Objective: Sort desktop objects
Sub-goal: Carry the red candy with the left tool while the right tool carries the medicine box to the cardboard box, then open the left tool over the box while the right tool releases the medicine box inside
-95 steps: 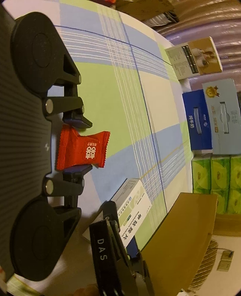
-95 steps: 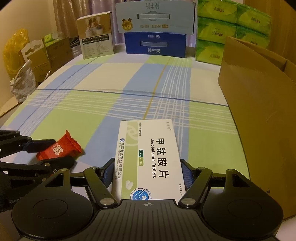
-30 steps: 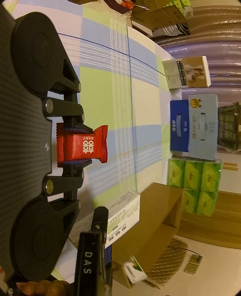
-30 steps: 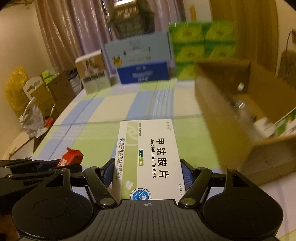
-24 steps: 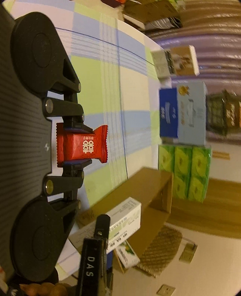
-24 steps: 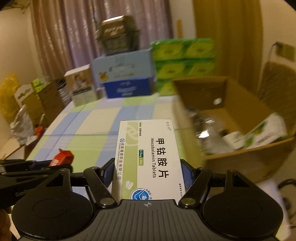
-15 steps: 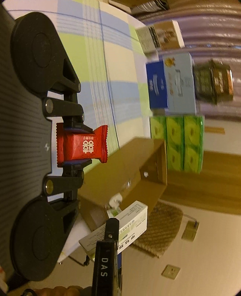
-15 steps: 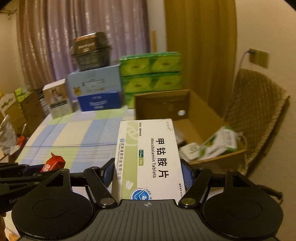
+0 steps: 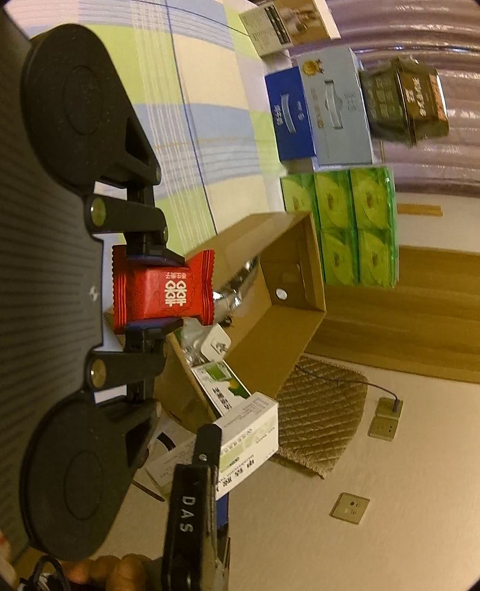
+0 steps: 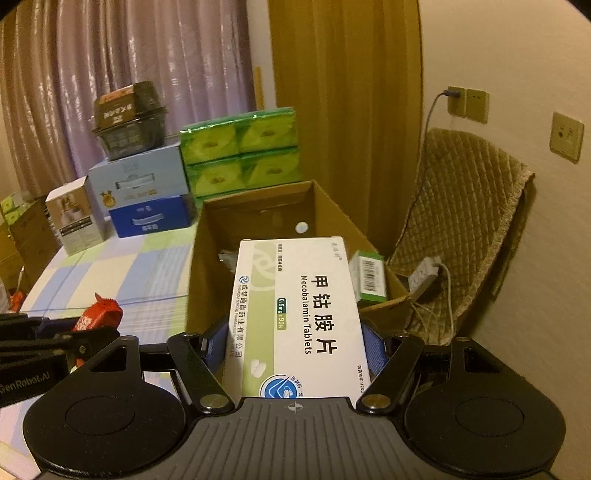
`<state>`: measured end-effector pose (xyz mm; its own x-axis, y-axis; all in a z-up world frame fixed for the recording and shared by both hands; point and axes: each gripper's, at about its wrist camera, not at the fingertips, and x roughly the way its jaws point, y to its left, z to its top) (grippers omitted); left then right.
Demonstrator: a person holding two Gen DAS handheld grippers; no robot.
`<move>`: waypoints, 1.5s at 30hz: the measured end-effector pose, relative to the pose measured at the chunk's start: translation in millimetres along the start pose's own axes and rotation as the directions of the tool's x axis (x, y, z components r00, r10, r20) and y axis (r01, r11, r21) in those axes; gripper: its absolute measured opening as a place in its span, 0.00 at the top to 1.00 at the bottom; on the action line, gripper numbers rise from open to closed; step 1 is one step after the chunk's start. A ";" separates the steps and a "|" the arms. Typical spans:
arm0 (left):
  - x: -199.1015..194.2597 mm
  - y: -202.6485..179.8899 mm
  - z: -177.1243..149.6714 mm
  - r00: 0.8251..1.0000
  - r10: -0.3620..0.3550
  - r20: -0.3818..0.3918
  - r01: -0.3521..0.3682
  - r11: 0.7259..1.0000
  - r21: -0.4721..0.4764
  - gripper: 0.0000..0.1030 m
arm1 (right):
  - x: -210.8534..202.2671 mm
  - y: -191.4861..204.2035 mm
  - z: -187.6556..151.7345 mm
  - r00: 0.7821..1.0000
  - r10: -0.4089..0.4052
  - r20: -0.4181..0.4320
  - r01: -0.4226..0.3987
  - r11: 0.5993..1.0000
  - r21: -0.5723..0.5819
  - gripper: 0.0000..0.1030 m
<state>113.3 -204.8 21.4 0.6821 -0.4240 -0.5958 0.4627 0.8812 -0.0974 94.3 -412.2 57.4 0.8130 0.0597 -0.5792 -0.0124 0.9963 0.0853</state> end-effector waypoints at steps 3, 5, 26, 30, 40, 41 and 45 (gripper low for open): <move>7.7 -7.6 8.1 1.000 -0.011 0.002 0.011 1.000 0.007 0.78 | 3.0 -6.9 4.7 1.000 -0.005 0.004 0.005 1.000 -0.001 0.34; 13.9 -10.9 14.3 1.000 -0.021 0.003 0.021 1.000 0.007 0.78 | 5.3 -11.6 10.1 1.000 -0.006 0.011 0.006 1.000 0.000 0.34; 75.4 -20.7 60.3 0.997 -0.071 -0.015 0.069 0.996 -0.062 0.78 | 52.1 -32.8 56.7 1.000 0.015 0.023 -0.015 1.000 -0.013 0.34; 82.5 -18.8 63.9 0.996 -0.087 -0.019 0.085 0.992 -0.096 0.78 | 58.2 -34.2 60.8 1.000 0.017 0.025 -0.016 1.000 -0.009 0.34; 95.4 -17.9 69.2 0.997 -0.070 -0.009 0.069 0.992 -0.106 0.78 | 67.8 -37.8 66.4 1.000 0.006 0.028 -0.006 1.000 -0.007 0.34; 97.0 -16.7 69.4 0.997 -0.070 -0.008 0.069 0.991 -0.112 0.76 | 68.5 -38.1 66.5 1.000 0.005 0.028 -0.005 1.000 -0.006 0.34; 96.2 -8.8 70.2 0.997 -0.076 -0.001 0.075 0.987 -0.140 0.55 | 70.2 -39.1 67.6 1.000 0.004 0.028 -0.004 1.000 -0.004 0.34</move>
<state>214.6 -268.0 20.9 0.6446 -0.4895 -0.5872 0.4286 0.8674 -0.2526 191.2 -451.2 68.3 0.8290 0.0617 -0.5558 -0.0176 0.9963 0.0843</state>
